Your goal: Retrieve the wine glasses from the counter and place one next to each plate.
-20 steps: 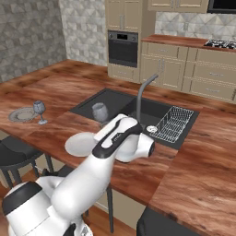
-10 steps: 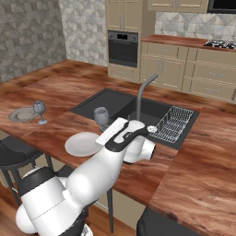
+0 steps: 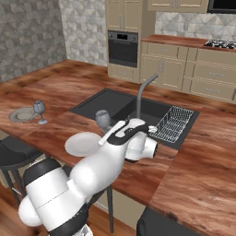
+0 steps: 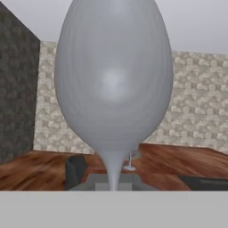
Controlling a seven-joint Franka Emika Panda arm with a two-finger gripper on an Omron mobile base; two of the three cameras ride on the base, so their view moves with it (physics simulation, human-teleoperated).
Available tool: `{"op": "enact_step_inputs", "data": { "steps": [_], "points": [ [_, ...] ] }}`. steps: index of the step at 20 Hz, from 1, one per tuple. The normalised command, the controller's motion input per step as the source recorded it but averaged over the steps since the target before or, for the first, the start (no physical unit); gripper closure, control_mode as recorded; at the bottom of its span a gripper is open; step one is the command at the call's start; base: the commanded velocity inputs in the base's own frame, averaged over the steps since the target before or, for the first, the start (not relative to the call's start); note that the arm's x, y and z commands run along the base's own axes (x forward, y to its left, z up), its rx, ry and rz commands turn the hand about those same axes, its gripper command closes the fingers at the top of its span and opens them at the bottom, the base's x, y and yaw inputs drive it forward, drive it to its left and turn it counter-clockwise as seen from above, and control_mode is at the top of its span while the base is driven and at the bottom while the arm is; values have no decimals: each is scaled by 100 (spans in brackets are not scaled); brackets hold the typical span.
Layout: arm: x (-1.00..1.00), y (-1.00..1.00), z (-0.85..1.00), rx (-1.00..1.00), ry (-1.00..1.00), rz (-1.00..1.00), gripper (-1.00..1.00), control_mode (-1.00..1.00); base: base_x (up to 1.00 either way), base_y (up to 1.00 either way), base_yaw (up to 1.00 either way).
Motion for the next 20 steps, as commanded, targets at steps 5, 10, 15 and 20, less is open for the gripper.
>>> {"op": "enact_step_inputs", "data": {
  "steps": [5,10,15,20],
  "points": [
    [2,3,-25,-1,1,0,100,-100,0,0,0],
    [0,14,-28,0,-1,0,100,-100,0,0,0],
    [0,14,-29,0,0,0,100,-100,0,0,0],
    [0,8,-26,0,0,0,100,-100,0,0,0]
  ]
}}
